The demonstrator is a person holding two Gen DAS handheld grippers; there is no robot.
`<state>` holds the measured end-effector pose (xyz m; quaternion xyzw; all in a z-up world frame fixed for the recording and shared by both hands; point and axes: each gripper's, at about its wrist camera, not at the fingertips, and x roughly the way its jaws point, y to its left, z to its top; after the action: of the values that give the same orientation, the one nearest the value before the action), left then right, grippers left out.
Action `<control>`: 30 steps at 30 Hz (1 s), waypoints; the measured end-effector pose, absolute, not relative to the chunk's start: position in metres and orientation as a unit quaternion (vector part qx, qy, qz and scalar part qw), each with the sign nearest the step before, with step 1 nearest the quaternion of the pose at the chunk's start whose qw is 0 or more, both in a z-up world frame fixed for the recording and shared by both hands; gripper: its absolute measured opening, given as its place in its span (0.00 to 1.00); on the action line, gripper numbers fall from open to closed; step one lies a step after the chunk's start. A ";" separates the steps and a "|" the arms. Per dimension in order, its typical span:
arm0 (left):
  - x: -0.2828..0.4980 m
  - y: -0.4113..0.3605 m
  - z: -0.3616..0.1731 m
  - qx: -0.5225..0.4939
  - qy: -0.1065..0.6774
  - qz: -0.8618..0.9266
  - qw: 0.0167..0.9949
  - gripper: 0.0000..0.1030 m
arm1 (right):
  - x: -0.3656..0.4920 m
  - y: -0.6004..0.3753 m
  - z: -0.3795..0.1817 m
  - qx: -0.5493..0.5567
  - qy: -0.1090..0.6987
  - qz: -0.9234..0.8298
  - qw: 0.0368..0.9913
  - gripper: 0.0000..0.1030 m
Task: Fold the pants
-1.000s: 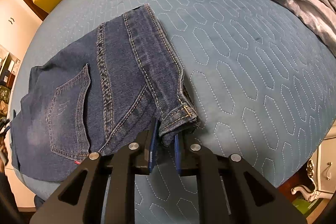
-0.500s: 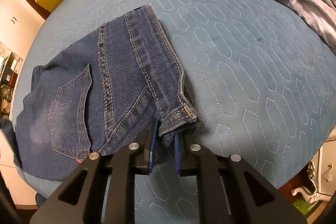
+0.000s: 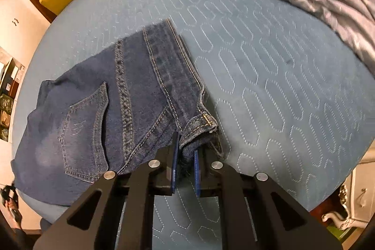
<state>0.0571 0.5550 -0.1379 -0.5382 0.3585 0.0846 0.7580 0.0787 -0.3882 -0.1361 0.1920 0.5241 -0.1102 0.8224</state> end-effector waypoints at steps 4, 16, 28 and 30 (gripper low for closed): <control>0.066 0.557 -0.151 -0.534 0.391 0.098 0.743 0.02 | 0.076 -0.387 -0.141 0.192 0.526 -0.116 0.820 0.07; 0.066 0.568 -0.106 -0.419 0.371 0.140 0.817 0.52 | 0.073 -0.378 -0.151 0.170 0.529 -0.126 0.822 0.07; 0.223 0.552 -0.109 -0.189 0.541 0.052 0.818 0.04 | 0.048 -0.374 -0.111 0.140 0.491 -0.191 0.838 0.47; 0.222 0.558 -0.102 -0.190 0.520 0.048 0.831 0.04 | 0.043 -0.374 -0.093 0.124 0.476 -0.215 0.844 0.47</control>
<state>0.2217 0.5584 -0.1016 -0.1903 0.5197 0.0485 0.8314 0.0431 -0.3743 -0.0934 0.1241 0.4759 -0.2151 0.8437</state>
